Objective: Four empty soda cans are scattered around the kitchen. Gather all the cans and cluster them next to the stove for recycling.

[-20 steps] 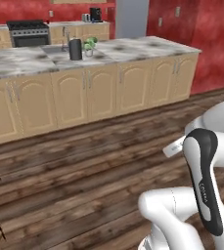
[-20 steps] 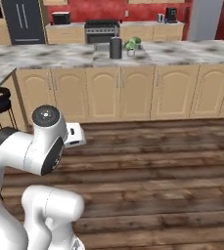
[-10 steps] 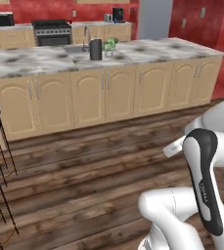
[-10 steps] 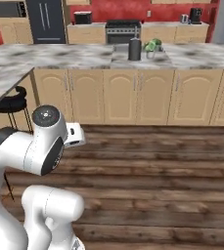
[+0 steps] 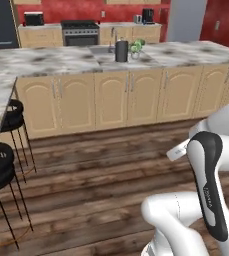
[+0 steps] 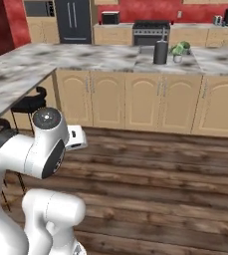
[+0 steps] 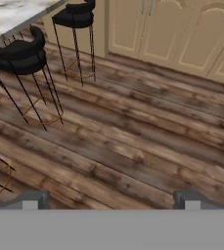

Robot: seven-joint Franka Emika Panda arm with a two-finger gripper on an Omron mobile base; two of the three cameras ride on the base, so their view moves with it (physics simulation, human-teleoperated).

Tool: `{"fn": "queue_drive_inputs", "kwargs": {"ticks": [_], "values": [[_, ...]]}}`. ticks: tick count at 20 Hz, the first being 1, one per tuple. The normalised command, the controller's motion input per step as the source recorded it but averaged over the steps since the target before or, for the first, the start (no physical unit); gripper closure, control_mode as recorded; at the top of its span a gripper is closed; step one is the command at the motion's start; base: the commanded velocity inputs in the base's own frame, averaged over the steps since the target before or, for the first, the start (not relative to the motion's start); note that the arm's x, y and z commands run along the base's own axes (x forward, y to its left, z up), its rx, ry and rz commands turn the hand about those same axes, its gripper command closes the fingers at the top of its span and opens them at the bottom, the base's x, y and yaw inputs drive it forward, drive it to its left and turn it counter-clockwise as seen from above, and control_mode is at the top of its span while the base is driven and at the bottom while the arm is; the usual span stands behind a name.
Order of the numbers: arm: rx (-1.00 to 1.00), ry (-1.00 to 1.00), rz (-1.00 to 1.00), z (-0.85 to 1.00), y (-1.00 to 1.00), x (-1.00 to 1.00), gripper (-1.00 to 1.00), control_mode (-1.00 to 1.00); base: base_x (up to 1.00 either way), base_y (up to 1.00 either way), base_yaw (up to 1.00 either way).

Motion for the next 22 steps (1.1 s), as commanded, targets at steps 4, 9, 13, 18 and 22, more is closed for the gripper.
{"fn": "queue_drive_inputs", "kwargs": {"ticks": [4,9,13,18,22], "values": [[0.00,0.00,0.00,0.00,0.00,0.00,-1.00,1.00,0.22,0.11,0.28],[0.00,0.00,0.00,0.00,0.00,0.00,-1.00,1.00,0.18,0.11,0.28],[0.00,0.00,0.00,0.00,0.00,0.00,-1.00,1.00,0.18,0.13,0.28],[0.00,0.00,0.00,0.00,0.00,0.00,-1.00,1.00,0.21,0.13,0.27],[0.00,0.00,0.00,0.00,0.00,0.00,-1.00,1.00,0.31,0.17,0.25]]}}
